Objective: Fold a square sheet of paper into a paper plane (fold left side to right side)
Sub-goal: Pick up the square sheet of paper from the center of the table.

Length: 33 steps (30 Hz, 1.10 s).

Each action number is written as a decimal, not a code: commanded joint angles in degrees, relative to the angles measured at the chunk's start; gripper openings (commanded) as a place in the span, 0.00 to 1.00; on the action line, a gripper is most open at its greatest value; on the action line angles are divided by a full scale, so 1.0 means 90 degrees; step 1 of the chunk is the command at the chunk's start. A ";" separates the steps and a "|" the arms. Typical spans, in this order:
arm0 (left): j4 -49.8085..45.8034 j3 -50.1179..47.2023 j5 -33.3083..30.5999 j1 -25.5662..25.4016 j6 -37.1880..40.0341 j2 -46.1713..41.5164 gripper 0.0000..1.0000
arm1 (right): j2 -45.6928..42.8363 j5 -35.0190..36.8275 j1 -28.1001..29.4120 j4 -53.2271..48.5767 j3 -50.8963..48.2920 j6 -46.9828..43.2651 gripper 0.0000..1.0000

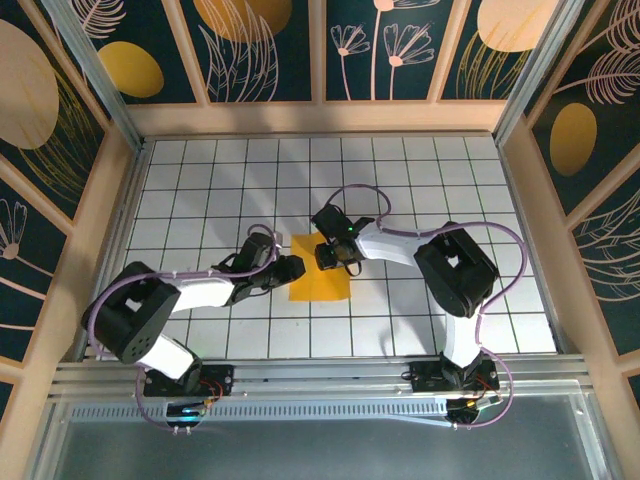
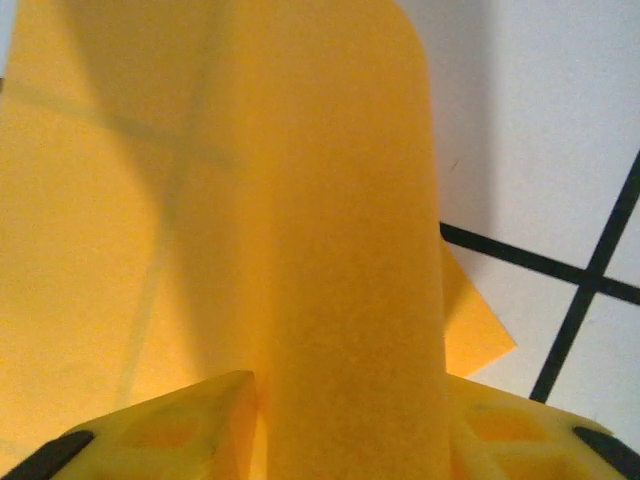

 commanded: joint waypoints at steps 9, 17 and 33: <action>0.0056 -0.0636 0.0721 0.1086 0.0226 -0.1543 0.70 | -0.1179 -0.1965 -0.0639 0.0686 -0.0682 -0.0033 0.36; 0.2010 -0.1217 0.2134 0.1776 -0.0289 -0.2054 0.90 | -0.2378 -0.3488 -0.1307 0.1492 -0.1279 0.0208 0.32; 0.4390 -0.0973 0.3362 0.1784 -0.0400 -0.1979 0.99 | -0.3895 -0.5858 -0.1629 0.2428 -0.1144 0.0788 0.28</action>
